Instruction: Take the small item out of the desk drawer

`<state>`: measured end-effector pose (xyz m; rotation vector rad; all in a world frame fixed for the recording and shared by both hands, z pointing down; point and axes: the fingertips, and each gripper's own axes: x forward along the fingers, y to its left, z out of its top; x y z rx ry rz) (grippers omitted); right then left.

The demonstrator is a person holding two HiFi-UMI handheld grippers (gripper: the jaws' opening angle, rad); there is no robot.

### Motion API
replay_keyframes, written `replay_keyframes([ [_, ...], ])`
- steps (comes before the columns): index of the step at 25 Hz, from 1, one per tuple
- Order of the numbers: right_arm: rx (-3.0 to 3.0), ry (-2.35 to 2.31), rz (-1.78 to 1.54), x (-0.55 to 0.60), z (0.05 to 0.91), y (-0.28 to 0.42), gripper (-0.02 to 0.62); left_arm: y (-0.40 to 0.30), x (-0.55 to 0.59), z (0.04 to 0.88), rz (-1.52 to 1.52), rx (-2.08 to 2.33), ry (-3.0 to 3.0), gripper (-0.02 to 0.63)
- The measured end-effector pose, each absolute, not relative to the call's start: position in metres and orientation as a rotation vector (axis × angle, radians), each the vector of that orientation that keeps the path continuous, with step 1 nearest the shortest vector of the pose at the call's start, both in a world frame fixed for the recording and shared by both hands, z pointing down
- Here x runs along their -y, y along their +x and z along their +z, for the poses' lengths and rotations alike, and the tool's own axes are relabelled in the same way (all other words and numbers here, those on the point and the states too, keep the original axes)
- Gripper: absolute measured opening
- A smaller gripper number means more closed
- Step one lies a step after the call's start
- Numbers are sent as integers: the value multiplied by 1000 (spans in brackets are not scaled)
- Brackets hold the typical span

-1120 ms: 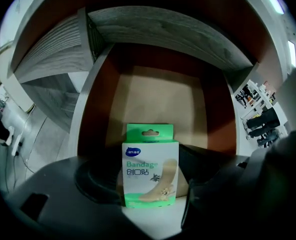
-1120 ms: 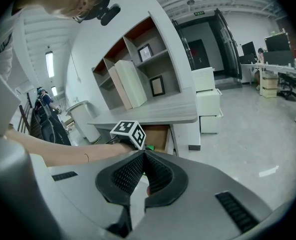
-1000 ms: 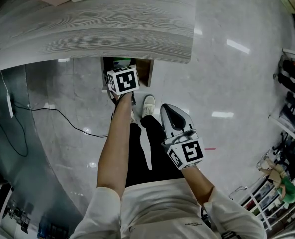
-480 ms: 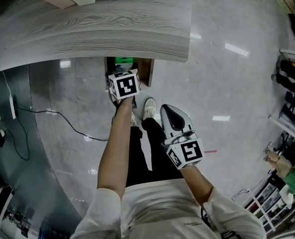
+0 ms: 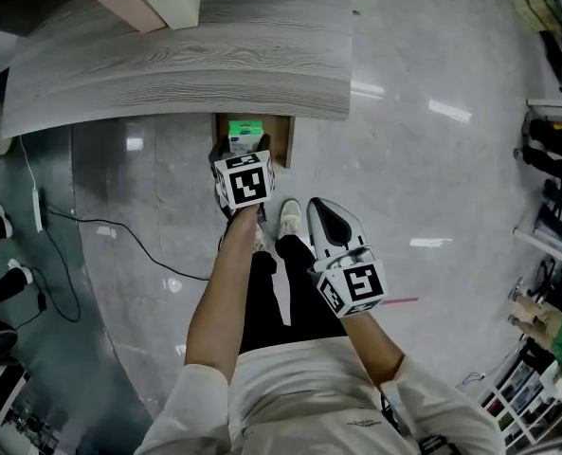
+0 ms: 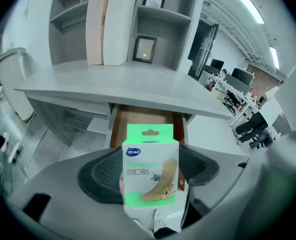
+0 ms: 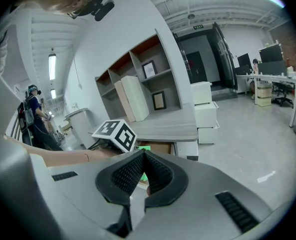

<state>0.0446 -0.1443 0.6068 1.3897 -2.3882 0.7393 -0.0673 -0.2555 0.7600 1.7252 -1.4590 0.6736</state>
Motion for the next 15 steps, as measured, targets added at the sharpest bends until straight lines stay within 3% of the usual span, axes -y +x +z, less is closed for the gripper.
replay_keyframes([
  [15,2450,1427,697,124,508,35,31,-81,215,616,603,1529,1863,357],
])
